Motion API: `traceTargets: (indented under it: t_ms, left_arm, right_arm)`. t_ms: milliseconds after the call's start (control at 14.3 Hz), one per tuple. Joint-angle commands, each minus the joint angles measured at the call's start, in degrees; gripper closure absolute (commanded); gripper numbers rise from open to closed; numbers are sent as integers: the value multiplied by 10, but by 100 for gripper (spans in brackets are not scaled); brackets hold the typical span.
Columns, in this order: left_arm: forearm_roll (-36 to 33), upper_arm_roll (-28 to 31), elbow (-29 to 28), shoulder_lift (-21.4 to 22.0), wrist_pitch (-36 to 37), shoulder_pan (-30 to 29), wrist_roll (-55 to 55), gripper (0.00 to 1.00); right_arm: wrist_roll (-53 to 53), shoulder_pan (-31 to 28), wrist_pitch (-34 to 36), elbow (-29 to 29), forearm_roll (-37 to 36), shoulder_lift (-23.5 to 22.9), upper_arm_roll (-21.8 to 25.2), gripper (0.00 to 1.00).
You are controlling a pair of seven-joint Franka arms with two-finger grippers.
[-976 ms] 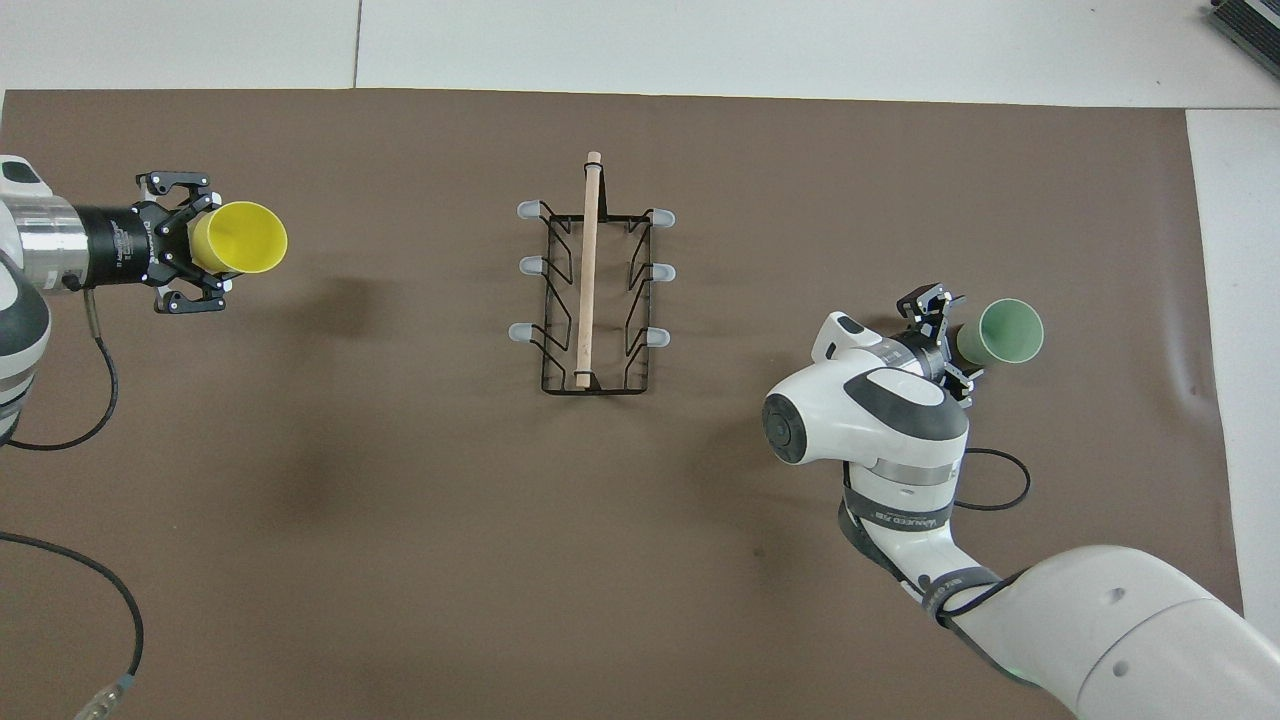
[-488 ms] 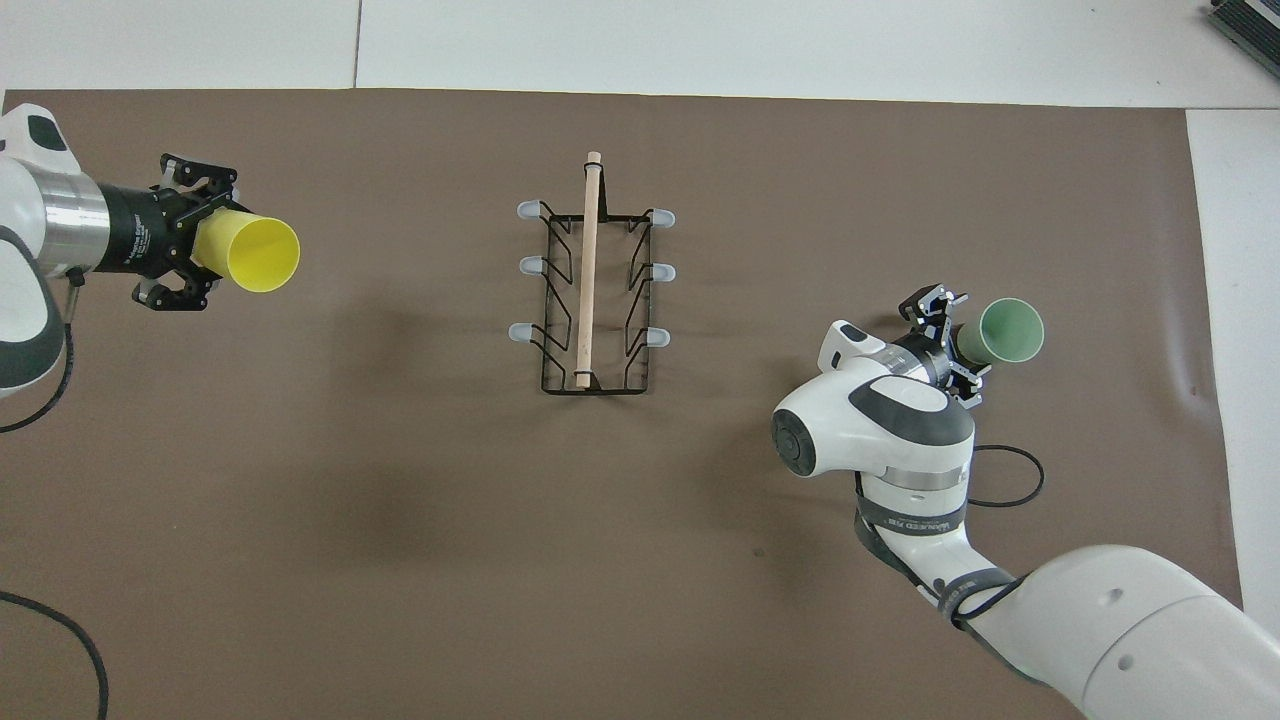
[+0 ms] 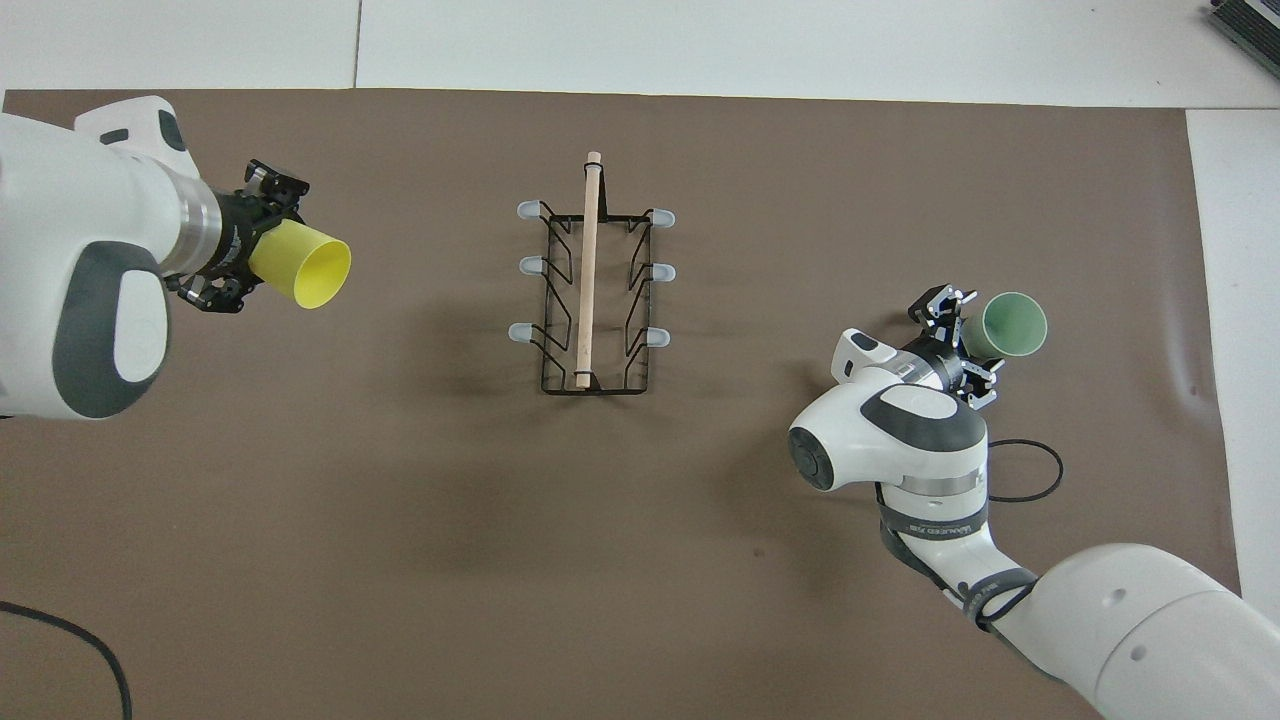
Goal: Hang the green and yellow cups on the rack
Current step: 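Carry the yellow cup with the left gripper onto a rack peg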
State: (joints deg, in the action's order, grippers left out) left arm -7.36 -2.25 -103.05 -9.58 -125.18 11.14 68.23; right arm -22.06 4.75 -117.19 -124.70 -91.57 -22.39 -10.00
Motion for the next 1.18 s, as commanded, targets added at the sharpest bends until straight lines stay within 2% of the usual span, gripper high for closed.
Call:
traceTargets:
  t_ms: [0, 418, 697, 767, 836, 906, 976, 1045, 1115]
  left_arm:
    - [-91, -52, -17, 12, -9, -2, 77, 100]
    - [-253, -153, -59, 32, -13, -1, 240, 100]
    - [-300, -194, -90, 32, -21, -1, 287, 100]
    - [-309, -201, -91, 31, -26, -1, 302, 100]
    - [-310, -205, -95, 31, -27, 3, 307, 100]
    - [-310, -216, -103, 33, -26, 4, 309, 100]
    - [-310, -227, -106, 34, -22, 3, 311, 100]
    - [-310, -231, -105, 34, -21, 4, 313, 100]
    - [-310, -240, -105, 34, -18, 2, 314, 100]
  right_arm:
    - [25, -14, -13, -21, -22, 14, -4, 0]
    - [50, -33, -33, -36, -76, 14, -3, 0]
    - [57, -40, -36, -46, -97, 17, -3, 1]
    - [56, -40, -36, -46, -97, 17, -3, 24]
    - [57, -40, -36, -46, -97, 17, -3, 58]
    - [57, -41, -36, -46, -97, 17, -4, 81]
    - [56, -41, -35, -45, -98, 17, -4, 95]
    - [56, -40, -32, -45, -98, 17, -4, 100]
    - [53, -40, -31, -42, -97, 18, -5, 100]
